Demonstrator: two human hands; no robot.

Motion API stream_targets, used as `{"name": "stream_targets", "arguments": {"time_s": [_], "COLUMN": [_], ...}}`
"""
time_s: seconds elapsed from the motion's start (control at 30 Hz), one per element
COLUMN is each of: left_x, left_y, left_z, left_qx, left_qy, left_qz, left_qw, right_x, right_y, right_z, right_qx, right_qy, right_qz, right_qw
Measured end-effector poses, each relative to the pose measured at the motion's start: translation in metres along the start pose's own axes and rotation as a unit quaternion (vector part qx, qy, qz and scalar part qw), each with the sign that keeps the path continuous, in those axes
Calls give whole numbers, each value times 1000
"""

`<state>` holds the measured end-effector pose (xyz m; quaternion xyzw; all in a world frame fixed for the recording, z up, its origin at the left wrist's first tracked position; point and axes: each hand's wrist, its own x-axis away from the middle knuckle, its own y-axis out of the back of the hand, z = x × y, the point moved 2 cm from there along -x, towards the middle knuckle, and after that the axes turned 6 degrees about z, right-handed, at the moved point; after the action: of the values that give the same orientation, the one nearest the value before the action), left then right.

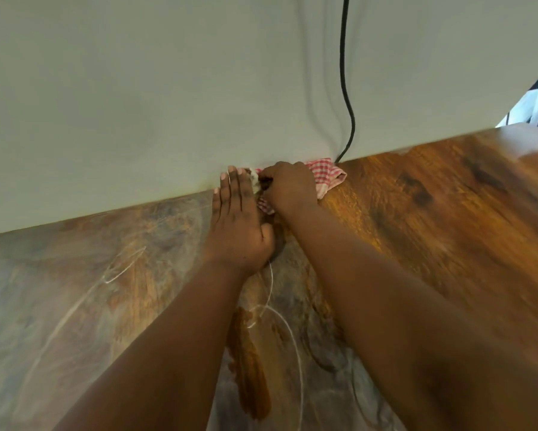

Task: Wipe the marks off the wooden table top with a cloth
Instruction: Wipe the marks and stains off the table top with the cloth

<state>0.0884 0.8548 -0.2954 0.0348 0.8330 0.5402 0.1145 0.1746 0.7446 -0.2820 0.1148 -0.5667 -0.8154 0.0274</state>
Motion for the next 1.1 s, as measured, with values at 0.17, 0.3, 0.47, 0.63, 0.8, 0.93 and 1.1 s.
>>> {"name": "stream_targets", "arguments": {"time_s": [0.17,0.3,0.47,0.63,0.8,0.93,1.1], "left_x": [3,5,7,11,16,29,36], "left_y": [5,8,9,20,53,64,49], "left_z": [-4,-4,-2,-4,25,63,72], "left_qx": [0,7,30,57,-42,-101,-119], "left_qy": [-2,-10,-20,-29,-94,-21,32], "left_qz": [-15,-1,-14,-10,10,47,101], "left_qw": [1000,1000,999,998,995,994,987], "right_x": [12,45,40,77,78,42,27], "right_y": [3,34,30,12,32,18,-9], "right_z": [12,-51,-36,22,-5,18,63], "right_qx": [36,-33,26,-2,-42,18,85], "right_qy": [126,48,-33,101,72,-15,-21], "right_qz": [111,144,78,84,188,91,28], "right_qw": [985,988,996,991,979,996,996]}}
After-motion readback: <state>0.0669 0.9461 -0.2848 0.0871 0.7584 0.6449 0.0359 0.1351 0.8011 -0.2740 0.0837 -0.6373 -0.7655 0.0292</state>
